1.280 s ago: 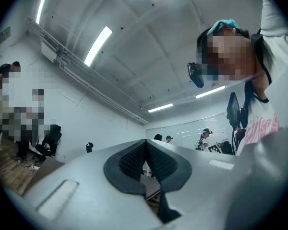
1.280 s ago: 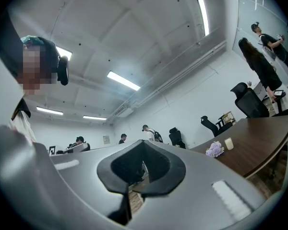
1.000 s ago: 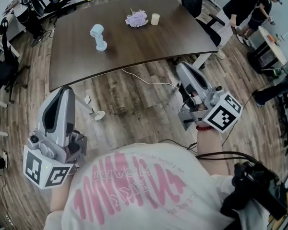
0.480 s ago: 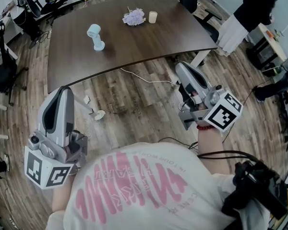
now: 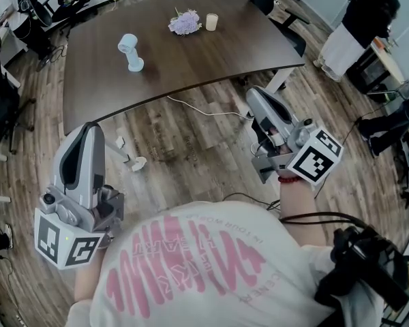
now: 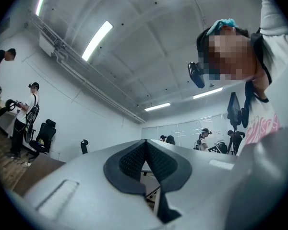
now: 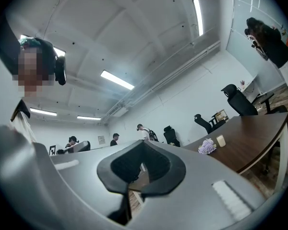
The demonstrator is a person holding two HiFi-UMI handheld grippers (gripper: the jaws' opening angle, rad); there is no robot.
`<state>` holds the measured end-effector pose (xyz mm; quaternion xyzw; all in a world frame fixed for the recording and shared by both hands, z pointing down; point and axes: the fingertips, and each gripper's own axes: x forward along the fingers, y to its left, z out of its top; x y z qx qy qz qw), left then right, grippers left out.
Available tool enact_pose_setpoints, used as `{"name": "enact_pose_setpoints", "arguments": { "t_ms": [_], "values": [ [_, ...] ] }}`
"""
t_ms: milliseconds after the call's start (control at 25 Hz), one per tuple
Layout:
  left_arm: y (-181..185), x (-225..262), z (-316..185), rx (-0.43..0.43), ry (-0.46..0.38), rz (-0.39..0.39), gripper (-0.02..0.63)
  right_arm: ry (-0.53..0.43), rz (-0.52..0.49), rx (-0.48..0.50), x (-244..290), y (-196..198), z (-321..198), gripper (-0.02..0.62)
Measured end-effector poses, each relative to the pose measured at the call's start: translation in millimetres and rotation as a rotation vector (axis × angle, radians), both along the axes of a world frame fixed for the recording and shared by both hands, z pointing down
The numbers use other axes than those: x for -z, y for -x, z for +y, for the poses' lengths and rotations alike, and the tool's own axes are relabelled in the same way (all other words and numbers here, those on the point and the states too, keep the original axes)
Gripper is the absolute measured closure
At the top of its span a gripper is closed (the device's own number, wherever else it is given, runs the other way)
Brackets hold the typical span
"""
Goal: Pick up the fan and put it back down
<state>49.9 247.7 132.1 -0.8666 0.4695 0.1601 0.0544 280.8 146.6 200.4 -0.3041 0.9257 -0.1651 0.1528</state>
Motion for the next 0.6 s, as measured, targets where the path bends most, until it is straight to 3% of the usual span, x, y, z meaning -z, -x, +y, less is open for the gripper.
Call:
{"name": "enact_pose_setpoints", "arguments": {
  "t_ms": [600],
  "values": [
    [35, -5, 2, 0.071, 0.041, -0.005, 0.592, 0.056, 0.002, 0.06, -12, 42, -15, 0.589]
  ]
}}
